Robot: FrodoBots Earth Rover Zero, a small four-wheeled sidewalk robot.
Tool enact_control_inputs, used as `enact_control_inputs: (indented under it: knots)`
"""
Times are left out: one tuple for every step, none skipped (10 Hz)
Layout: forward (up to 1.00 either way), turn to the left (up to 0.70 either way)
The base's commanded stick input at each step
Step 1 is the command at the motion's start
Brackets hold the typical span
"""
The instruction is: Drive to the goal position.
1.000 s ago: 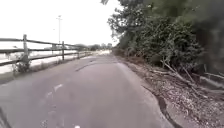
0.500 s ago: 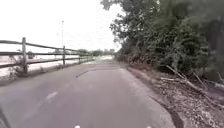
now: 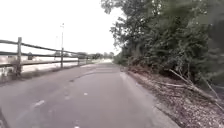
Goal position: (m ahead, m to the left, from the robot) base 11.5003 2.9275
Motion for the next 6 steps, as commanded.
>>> enact_control_inputs:
  knots:
    - [1.00, 0.02]
    - [1.00, 0.02]
    - [1.00, 0.02]
    - [1.00, 0.02]
    - [1.00, 0.02]
    - [1.00, 0.02]
